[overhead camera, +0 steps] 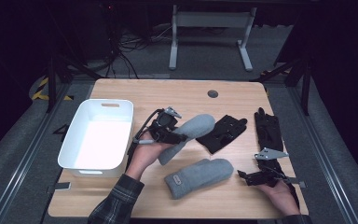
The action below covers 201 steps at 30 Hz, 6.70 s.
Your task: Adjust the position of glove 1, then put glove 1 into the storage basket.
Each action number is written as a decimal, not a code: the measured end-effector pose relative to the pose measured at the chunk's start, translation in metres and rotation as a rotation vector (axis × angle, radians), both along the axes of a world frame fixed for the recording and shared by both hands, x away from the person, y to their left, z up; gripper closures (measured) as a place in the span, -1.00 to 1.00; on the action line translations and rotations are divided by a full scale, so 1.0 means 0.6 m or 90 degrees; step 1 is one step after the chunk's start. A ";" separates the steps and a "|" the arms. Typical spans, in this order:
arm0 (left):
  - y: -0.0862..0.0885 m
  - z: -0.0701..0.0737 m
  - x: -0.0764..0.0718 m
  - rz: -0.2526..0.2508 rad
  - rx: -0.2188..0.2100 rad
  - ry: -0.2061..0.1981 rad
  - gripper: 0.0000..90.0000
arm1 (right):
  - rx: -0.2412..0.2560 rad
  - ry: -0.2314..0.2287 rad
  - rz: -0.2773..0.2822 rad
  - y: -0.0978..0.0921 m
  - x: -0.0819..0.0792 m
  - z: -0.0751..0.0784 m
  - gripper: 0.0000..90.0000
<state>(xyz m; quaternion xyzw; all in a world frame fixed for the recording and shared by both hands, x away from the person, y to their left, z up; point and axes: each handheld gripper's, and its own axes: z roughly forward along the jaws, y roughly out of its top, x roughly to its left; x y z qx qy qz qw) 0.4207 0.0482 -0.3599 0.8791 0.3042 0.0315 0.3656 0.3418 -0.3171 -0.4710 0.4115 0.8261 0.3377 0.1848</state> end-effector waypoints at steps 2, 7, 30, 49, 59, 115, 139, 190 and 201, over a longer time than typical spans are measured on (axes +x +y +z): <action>-0.007 0.001 -0.011 -0.011 -0.001 0.005 0.33 | 0.000 0.000 0.000 0.000 0.000 0.000 -0.99; -0.025 0.002 -0.038 -0.034 0.009 0.009 0.33 | 0.000 0.000 0.000 0.000 0.000 0.000 -0.99; -0.098 -0.064 -0.095 -0.111 0.088 0.046 0.29 | 0.000 0.000 0.001 0.000 0.000 0.000 -0.99; -0.070 -0.019 -0.103 -0.135 -0.001 0.003 -0.03 | 0.000 0.000 0.002 0.001 0.000 0.000 -0.99; -0.071 -0.043 -0.100 -0.157 0.000 0.011 0.89 | 0.000 0.000 0.003 0.001 0.000 0.000 -0.99; -0.127 -0.137 -0.055 -0.195 0.118 0.115 -0.34 | 0.000 0.000 0.003 0.001 -0.001 0.000 -0.99; -0.129 -0.118 -0.071 -0.228 0.136 0.099 0.52 | 0.000 0.000 0.003 0.001 0.000 0.000 -0.99; 0.067 0.077 -0.025 -0.048 0.035 0.010 0.53 | 0.000 0.000 0.003 0.001 0.000 0.000 -0.99; 0.153 0.125 -0.017 0.018 0.028 -0.010 0.52 | 0.000 0.000 0.003 0.001 0.000 0.000 -0.99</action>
